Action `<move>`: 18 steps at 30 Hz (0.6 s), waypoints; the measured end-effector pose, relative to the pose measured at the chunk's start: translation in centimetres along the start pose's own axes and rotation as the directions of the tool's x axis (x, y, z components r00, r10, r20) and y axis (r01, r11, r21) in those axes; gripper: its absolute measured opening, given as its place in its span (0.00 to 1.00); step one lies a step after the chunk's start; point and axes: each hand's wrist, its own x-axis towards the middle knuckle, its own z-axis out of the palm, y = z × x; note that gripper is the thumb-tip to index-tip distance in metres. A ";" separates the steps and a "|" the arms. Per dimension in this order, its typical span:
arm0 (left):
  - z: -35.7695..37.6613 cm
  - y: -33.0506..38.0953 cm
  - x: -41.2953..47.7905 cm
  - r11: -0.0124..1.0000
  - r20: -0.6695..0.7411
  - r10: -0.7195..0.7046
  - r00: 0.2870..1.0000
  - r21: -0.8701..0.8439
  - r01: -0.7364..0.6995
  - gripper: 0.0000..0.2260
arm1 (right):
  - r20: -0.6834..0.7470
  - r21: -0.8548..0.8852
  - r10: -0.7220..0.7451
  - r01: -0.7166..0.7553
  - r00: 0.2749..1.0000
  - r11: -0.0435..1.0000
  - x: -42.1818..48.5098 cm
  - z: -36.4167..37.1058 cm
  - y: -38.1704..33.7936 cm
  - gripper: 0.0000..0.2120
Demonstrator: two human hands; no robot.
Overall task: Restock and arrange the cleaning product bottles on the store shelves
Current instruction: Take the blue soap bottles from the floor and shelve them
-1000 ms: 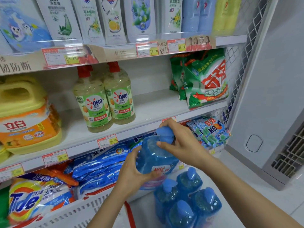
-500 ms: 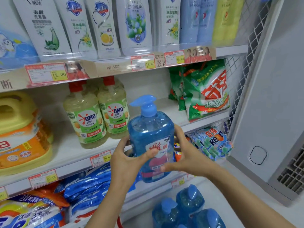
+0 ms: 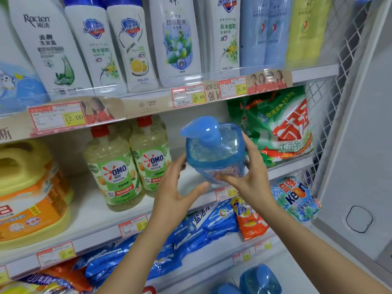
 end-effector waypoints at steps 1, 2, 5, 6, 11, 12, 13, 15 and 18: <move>0.0 -0.4 0.2 1.000 0.009 -0.020 1.000 -0.016 0.020 0.29 | 0.014 -0.084 -0.019 0.020 1.000 0.996 0.7 0.1 0.8 0.48; 0.1 -0.8 0.6 0.998 0.017 -0.043 0.999 -0.055 0.044 0.27 | 0.030 -0.146 -0.031 0.035 0.999 0.989 1.4 0.2 1.7 0.49; 1.1 -1.4 1.8 0.975 0.035 -0.100 0.994 -0.197 0.105 0.23 | 0.121 -0.261 -0.066 0.096 0.990 0.960 3.5 0.7 3.6 0.51; 1.5 -1.5 2.2 0.966 0.044 -0.125 0.991 -0.222 0.132 0.23 | 0.163 -0.290 -0.055 0.101 0.985 0.952 4.2 0.8 4.1 0.52; 2.6 -2.2 5.3 0.920 0.058 -0.253 0.966 -0.294 0.259 0.28 | 0.286 -0.375 0.098 0.018 0.953 0.927 9.5 1.7 6.0 0.55; 2.7 -2.2 6.1 0.915 0.059 -0.272 0.961 -0.293 0.277 0.31 | 0.285 -0.387 0.137 -0.017 0.949 0.922 10.4 1.8 6.2 0.54; 2.8 -2.1 6.9 0.916 0.064 -0.287 0.956 -0.274 0.294 0.33 | 0.275 -0.391 0.177 -0.058 0.945 0.919 11.2 2.0 6.6 0.52; 3.1 -2.6 8.2 0.932 0.078 -0.291 0.954 -0.202 0.301 0.32 | 0.241 -0.344 0.226 -0.134 0.944 0.929 12.3 2.4 7.8 0.45; 3.9 -3.7 9.6 0.951 0.113 -0.284 0.952 -0.089 0.295 0.30 | 0.165 -0.115 0.286 -0.269 0.944 0.956 12.4 3.1 9.8 0.41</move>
